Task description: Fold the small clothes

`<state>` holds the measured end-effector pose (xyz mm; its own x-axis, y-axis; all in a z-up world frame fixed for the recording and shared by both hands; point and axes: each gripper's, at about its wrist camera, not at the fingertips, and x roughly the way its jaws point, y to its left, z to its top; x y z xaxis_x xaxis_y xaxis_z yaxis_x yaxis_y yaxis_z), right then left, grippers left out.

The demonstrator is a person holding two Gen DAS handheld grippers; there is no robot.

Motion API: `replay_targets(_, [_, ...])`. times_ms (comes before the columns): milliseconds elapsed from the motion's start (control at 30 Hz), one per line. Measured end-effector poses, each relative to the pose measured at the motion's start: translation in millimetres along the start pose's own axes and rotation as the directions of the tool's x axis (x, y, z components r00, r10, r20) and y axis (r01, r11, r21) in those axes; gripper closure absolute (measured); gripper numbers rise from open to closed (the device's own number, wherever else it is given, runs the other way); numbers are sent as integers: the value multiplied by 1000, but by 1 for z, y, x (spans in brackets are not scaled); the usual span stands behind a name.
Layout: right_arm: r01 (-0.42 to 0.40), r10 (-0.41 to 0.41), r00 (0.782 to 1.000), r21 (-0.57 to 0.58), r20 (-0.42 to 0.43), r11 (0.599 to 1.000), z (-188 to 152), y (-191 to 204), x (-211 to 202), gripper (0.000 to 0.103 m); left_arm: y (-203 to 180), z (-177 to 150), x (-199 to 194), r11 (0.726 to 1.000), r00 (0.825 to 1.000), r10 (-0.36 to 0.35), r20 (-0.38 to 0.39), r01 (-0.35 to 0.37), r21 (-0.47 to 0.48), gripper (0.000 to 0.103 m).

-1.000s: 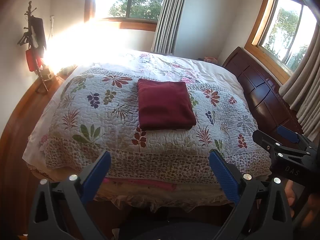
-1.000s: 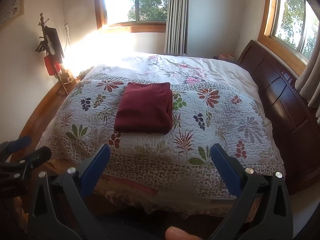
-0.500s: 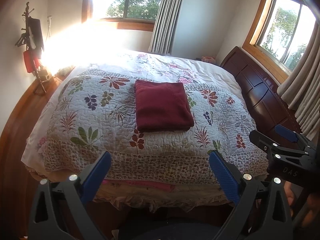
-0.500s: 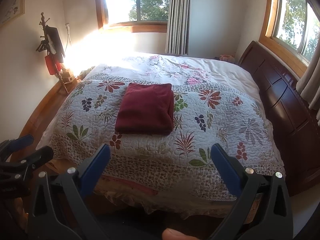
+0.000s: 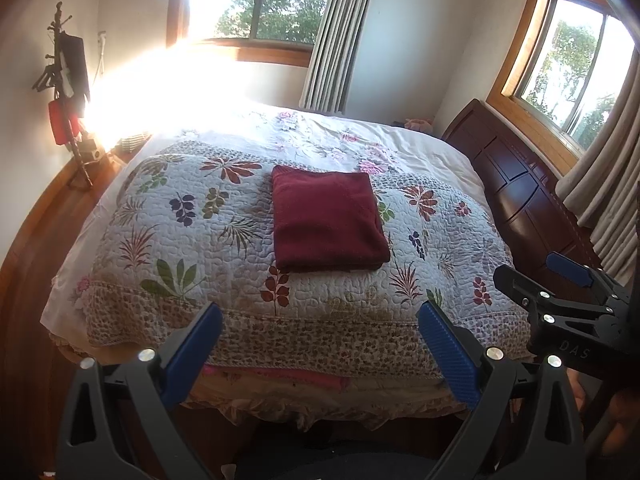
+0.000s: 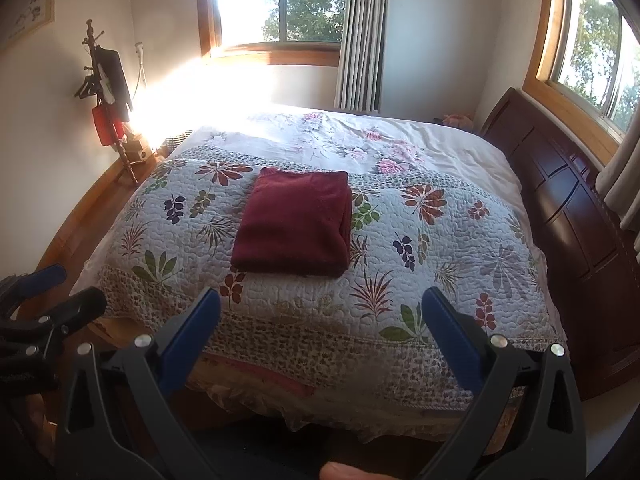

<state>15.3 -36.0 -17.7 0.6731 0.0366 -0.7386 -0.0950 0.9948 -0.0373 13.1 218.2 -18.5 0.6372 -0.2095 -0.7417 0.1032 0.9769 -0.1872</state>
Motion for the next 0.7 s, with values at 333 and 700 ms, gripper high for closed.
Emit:
replay_targets(333, [-2, 2, 1000, 6, -11, 1000, 2, 0, 8, 3, -2, 4, 5, 1000, 1000, 4, -7, -4, -3, 4])
replay_targets(700, [7, -7, 1000, 21, -6, 1000, 6, -6, 13, 3, -1, 11, 10, 1000, 1000, 8, -3, -8, 2, 4])
